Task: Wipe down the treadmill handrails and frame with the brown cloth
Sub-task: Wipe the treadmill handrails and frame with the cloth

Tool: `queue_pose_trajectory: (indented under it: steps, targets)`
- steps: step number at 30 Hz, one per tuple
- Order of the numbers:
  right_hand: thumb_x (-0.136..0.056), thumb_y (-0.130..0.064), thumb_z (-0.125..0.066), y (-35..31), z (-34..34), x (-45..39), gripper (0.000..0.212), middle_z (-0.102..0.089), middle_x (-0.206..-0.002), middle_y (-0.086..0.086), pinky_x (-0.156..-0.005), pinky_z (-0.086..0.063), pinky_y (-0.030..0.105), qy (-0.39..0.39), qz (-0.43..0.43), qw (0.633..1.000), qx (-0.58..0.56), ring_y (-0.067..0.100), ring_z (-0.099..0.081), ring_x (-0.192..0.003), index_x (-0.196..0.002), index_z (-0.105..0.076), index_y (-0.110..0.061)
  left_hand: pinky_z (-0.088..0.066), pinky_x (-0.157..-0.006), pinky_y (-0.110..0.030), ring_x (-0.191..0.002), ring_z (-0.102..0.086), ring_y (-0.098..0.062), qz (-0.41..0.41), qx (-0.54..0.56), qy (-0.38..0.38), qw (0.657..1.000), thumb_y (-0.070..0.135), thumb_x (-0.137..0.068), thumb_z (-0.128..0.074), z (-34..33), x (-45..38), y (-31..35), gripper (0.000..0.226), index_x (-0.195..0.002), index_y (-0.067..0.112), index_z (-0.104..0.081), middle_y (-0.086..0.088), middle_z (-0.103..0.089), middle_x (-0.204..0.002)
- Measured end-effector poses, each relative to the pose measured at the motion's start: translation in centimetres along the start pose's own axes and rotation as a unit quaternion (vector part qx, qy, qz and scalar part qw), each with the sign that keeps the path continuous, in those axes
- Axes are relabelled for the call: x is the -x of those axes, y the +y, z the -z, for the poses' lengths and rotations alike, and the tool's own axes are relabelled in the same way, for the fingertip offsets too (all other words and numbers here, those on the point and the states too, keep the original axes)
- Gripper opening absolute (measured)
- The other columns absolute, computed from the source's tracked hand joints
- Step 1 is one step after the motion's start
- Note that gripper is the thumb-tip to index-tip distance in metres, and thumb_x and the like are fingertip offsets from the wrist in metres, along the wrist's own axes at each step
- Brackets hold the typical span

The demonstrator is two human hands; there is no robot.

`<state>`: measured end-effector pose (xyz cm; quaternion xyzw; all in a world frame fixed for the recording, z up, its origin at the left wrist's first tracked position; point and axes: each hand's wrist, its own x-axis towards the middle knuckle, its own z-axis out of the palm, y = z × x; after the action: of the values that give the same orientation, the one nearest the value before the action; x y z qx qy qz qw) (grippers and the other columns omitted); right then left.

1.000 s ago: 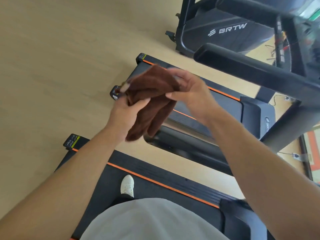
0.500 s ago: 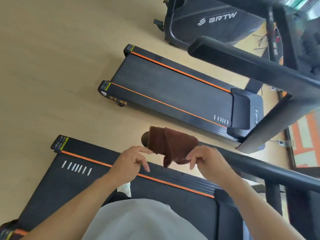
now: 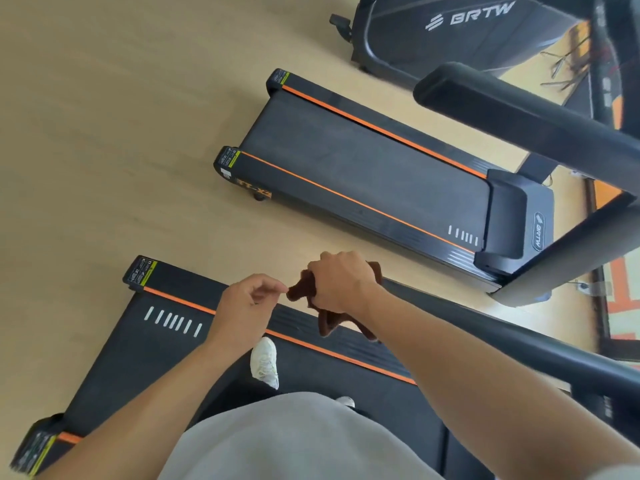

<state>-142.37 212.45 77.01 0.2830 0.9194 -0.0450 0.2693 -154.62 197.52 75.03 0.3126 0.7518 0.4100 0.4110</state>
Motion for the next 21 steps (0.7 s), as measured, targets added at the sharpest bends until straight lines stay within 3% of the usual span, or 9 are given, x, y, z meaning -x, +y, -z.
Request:
queue_pose_trajectory:
  steps: [3, 6, 10, 12, 15, 18, 21]
  targets:
    - [-0.095, -0.039, -0.059, -0.5, -0.5, -0.5, 0.029, -0.064, -0.097, 0.001, -0.064, -0.036, 0.037, -0.018, 0.005, 0.998, 0.060, 0.021, -0.056, -0.073, -0.117, -0.067, -0.023, -0.050, -0.082, -0.017, -0.091, -0.068, 0.001, 0.000, -0.012, 0.004, 1.000, 0.008, -0.095, -0.065, -0.3, 0.6, 0.5, 0.026, -0.087, 0.031, -0.074, 0.021, -0.073, -0.090]
    - [-0.094, -0.039, -0.066, 0.3, -1.3, 1.4, 0.036, -0.063, -0.108, 0.004, -0.068, -0.040, 0.039, 0.016, 0.001, 0.998, 0.062, 0.024, -0.059, -0.086, -0.124, -0.061, -0.022, -0.053, -0.087, -0.020, -0.095, -0.067, -0.002, -0.007, -0.012, 0.039, 0.999, 0.007, -0.095, -0.064, -1.8, 0.9, 1.7, 0.022, -0.096, 0.028, -0.072, 0.017, -0.072, -0.098]
    - [-0.067, -0.048, -0.091, 3.0, -4.4, 5.2, 0.088, -0.057, -0.132, 0.007, -0.087, -0.050, 0.047, 0.123, 0.009, 0.992, -0.005, 0.030, -0.058, -0.107, -0.140, -0.048, -0.027, -0.051, -0.092, -0.023, -0.101, -0.064, -0.004, -0.085, -0.008, 0.073, 0.994, 0.008, -0.094, -0.065, -5.7, 1.4, 4.6, 0.023, -0.098, 0.031, -0.068, 0.016, -0.066, -0.105]
    - [-0.069, -0.048, -0.090, 5.0, -6.4, 7.8, 0.105, -0.050, -0.144, 0.010, -0.095, -0.049, 0.048, 0.172, -0.016, 0.985, -0.030, 0.033, -0.056, -0.117, -0.154, -0.031, -0.030, -0.048, -0.096, -0.022, -0.110, -0.060, -0.004, -0.146, -0.043, 0.061, 0.986, 0.009, -0.092, -0.067, -8.2, 1.6, 6.1, 0.021, -0.100, 0.029, -0.068, 0.013, -0.061, -0.114]
    - [-0.077, -0.047, -0.084, 8.8, -9.4, 12.2, 0.107, -0.045, -0.147, 0.010, -0.102, -0.046, 0.049, 0.197, -0.062, 0.978, -0.030, 0.034, -0.053, -0.121, -0.161, -0.020, -0.029, -0.044, -0.103, -0.027, -0.121, -0.054, -0.009, -0.200, -0.090, 0.023, 0.975, 0.011, -0.090, -0.069, -12.4, 2.3, 8.2, 0.017, -0.101, 0.023, -0.070, 0.009, -0.055, -0.124]
    - [-0.075, -0.059, -0.079, 13.9, -12.3, 17.0, 0.101, -0.051, -0.140, 0.007, -0.099, -0.045, 0.048, 0.191, -0.106, 0.975, -0.039, 0.033, -0.056, -0.115, -0.157, -0.027, -0.030, -0.040, -0.102, -0.027, -0.118, -0.053, -0.009, -0.232, -0.113, -0.026, 0.966, 0.012, -0.088, -0.071, -17.0, 3.8, 10.3, 0.016, -0.100, 0.022, -0.070, 0.008, -0.056, -0.126]
    - [-0.077, -0.078, -0.063, 19.5, -14.7, 22.2, 0.091, -0.058, -0.131, 0.000, -0.096, -0.045, 0.047, 0.173, -0.157, 0.969, -0.079, 0.029, -0.059, -0.109, -0.152, -0.036, -0.033, -0.036, -0.102, -0.022, -0.117, -0.052, -0.005, -0.242, -0.112, -0.074, 0.961, 0.011, -0.087, -0.073, -21.3, 5.8, 11.7, 0.018, -0.098, 0.025, -0.069, 0.011, -0.055, -0.125]
